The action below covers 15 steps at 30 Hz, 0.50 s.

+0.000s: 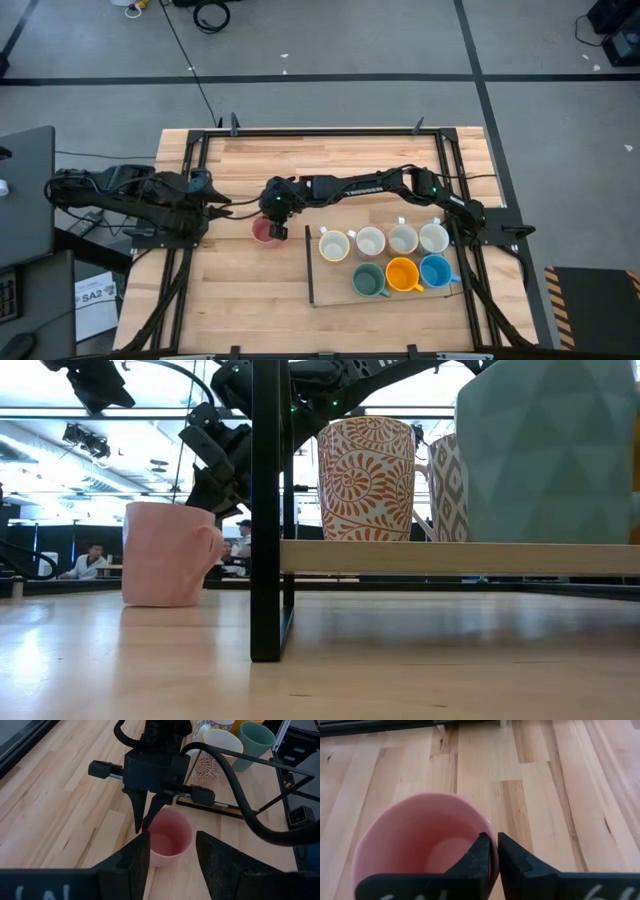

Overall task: Place coffee mugs
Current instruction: Put the pink mug on the shelf

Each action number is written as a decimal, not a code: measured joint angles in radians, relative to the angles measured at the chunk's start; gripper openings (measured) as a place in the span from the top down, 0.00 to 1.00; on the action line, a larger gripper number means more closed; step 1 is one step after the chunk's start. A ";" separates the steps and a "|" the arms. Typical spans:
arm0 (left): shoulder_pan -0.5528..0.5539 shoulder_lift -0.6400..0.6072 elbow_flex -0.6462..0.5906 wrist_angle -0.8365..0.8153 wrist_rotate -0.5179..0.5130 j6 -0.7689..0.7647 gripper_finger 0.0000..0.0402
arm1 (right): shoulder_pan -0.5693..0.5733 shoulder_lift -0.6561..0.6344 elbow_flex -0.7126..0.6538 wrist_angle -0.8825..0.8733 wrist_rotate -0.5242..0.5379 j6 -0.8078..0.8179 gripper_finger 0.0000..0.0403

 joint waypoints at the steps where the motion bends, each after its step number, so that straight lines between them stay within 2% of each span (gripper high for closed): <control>1: 0.000 0.000 0.000 0.000 0.000 0.000 0.59 | 0.000 0.000 0.000 0.001 0.000 0.000 0.93; 8: 0.000 0.000 0.000 0.000 0.000 0.001 0.59 | 0.000 -0.001 0.013 -0.019 0.000 0.000 0.93; 15: 0.000 0.000 0.000 0.000 0.000 0.001 0.59 | 0.000 0.000 0.145 -0.185 0.000 -0.015 0.94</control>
